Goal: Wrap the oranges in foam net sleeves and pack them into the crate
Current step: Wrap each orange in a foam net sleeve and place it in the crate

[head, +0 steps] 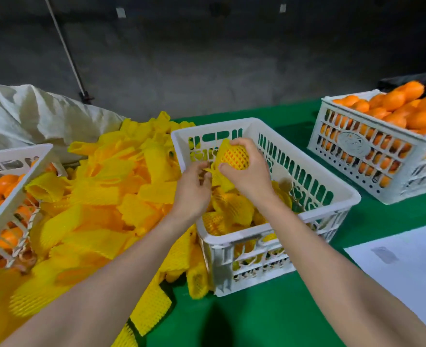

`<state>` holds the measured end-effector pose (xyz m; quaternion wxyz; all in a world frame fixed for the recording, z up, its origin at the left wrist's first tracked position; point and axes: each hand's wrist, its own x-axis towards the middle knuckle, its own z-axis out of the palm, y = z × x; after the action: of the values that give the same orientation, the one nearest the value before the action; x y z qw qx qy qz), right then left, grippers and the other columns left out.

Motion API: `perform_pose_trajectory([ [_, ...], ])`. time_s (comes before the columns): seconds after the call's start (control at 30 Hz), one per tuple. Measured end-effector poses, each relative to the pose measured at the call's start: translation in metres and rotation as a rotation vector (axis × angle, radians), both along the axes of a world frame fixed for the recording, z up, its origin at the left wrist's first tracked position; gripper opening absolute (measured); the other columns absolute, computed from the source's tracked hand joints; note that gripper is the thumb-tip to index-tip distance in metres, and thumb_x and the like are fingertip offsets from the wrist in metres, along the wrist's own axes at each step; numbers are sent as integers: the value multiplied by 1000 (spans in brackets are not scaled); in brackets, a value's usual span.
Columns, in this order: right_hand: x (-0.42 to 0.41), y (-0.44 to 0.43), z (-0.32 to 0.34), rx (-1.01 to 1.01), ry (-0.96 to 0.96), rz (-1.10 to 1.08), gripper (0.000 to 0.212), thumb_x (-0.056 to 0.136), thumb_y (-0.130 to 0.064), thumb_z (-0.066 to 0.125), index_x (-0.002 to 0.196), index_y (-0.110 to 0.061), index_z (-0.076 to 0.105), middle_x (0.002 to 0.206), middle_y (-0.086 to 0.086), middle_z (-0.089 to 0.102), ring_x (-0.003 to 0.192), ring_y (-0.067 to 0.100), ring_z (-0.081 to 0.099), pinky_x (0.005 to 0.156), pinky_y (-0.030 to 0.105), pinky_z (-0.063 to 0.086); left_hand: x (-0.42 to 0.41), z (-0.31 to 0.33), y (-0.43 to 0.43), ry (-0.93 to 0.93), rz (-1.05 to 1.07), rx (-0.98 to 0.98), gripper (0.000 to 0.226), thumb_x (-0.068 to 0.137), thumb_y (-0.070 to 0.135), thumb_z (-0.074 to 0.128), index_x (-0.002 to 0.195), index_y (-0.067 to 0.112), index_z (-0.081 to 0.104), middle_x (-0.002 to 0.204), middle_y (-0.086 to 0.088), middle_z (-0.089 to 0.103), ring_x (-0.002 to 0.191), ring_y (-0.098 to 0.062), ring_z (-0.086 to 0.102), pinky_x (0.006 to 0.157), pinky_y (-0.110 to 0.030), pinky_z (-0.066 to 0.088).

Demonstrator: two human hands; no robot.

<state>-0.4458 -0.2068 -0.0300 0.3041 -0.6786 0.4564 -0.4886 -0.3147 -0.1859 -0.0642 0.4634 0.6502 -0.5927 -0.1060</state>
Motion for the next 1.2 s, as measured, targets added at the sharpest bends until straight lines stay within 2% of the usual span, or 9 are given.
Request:
perform_pose_trajectory([
  [0.1, -29, -35, -5, 135, 457, -98, 48, 71, -31, 71, 113, -36, 48, 124, 6, 45, 87, 20, 48, 66, 28, 34, -17, -3, 3, -346, -160, 183, 26, 96, 11, 49, 118, 9, 62, 116, -12, 65, 100, -28, 61, 74, -33, 47],
  [0.2, -43, -54, -19, 295, 966, -49, 56, 72, -34, 71, 122, -29, 45, 132, 13, 36, 100, 32, 53, 72, 36, 46, -14, -8, 3, -446, -127, 257, 25, 98, 16, 49, 118, 14, 63, 116, -10, 66, 98, -27, 62, 66, -29, 42],
  [0.4, -41, -62, -43, 428, 1345, 266, 68, 73, -34, 78, 130, -15, 46, 135, 11, 43, 118, 29, 45, 88, 40, 47, -13, -10, 7, -405, -163, 203, 24, 98, 11, 48, 115, 12, 65, 119, -7, 66, 101, -24, 61, 70, -28, 44],
  [0.53, -42, -62, -47, 502, 1350, 332, 75, 77, -36, 75, 137, -12, 38, 139, 10, 43, 121, 30, 46, 95, 45, 46, -12, -11, 7, -279, -158, 166, 23, 98, 9, 48, 113, 11, 66, 113, -8, 67, 86, -20, 59, 60, -21, 36],
  [0.7, -39, -57, -46, 330, 1257, 222, 55, 78, -46, 71, 120, -15, 54, 121, 5, 55, 108, 26, 53, 90, 41, 48, 0, -3, 15, 104, -199, 122, 22, 96, -2, 47, 106, 9, 64, 104, -5, 62, 89, -13, 60, 76, -20, 47],
  [0.8, -36, -51, -43, 129, 1033, 146, 36, 85, -41, 64, 111, -16, 58, 117, 7, 57, 106, 25, 53, 85, 38, 47, 26, 7, 25, 460, -172, 103, 21, 97, -5, 44, 102, 7, 61, 95, -7, 62, 80, -13, 61, 67, -19, 53],
  [1.03, 23, 18, -8, -386, 290, 108, 10, 88, -17, 59, 85, -9, 64, 82, -1, 64, 78, 15, 58, 72, 36, 49, 105, -6, 57, 608, 154, 178, 18, 97, -2, 45, 102, 6, 61, 77, -2, 62, 65, -14, 57, 55, -21, 45],
  [1.1, 63, 49, -8, -396, 339, 298, 14, 87, -25, 59, 92, -12, 64, 89, 0, 65, 83, 17, 58, 72, 33, 46, 119, -12, 67, 598, 185, 216, 19, 97, 0, 46, 103, 6, 63, 77, -1, 63, 65, -16, 58, 59, -27, 43],
  [1.2, 111, 74, -33, -193, 899, 535, 49, 84, -39, 65, 122, -14, 50, 122, 6, 53, 114, 26, 49, 87, 38, 43, 136, -14, 82, 586, 190, 233, 18, 97, -1, 46, 102, 5, 62, 78, -3, 63, 63, -16, 58, 51, -23, 47],
])
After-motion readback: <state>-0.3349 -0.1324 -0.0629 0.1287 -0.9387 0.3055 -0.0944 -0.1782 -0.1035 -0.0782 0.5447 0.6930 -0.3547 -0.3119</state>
